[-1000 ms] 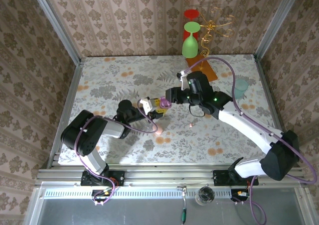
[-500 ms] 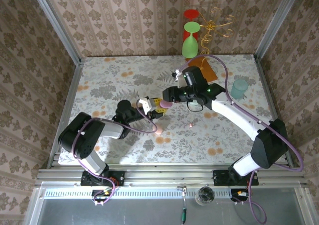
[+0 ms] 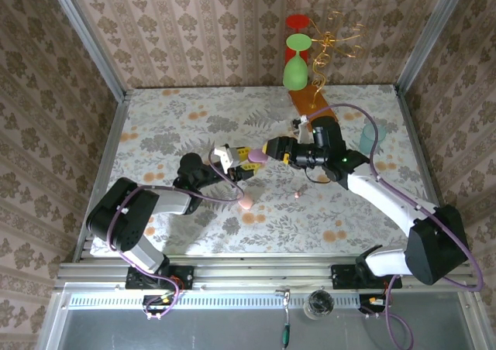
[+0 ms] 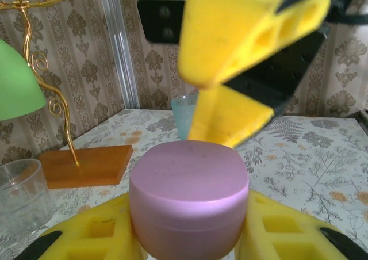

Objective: Insert the wireless bluetooth earbuds into the charging case

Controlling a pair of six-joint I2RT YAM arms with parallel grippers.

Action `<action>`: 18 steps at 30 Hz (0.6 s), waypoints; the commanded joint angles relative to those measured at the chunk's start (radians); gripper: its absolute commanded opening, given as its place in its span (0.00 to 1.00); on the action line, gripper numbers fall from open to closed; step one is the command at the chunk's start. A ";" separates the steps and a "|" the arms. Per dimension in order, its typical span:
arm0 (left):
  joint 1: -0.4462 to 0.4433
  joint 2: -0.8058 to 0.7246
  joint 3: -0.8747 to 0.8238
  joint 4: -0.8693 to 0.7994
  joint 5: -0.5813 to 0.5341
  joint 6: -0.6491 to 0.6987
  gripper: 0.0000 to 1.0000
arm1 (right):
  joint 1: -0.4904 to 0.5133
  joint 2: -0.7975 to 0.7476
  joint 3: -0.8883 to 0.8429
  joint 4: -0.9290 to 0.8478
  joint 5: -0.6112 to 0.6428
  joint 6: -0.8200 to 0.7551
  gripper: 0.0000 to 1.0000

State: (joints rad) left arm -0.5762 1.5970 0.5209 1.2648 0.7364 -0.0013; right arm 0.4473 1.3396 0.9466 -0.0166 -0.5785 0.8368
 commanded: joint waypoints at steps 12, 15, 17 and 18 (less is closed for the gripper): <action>-0.019 -0.032 0.055 0.027 0.019 -0.066 0.31 | -0.014 0.125 -0.062 0.446 -0.222 0.323 0.41; -0.017 -0.032 0.050 0.027 0.005 -0.056 0.31 | -0.022 0.128 -0.072 0.461 -0.222 0.331 0.26; -0.014 -0.024 0.049 0.027 0.000 -0.052 0.32 | -0.025 0.132 -0.077 0.461 -0.215 0.328 0.12; -0.014 -0.019 0.051 0.027 0.000 -0.052 0.32 | -0.026 0.132 -0.078 0.462 -0.212 0.328 0.10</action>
State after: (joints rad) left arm -0.5877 1.5929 0.5610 1.2678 0.7288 -0.0536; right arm 0.4263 1.4582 0.8810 0.3943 -0.7803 1.1488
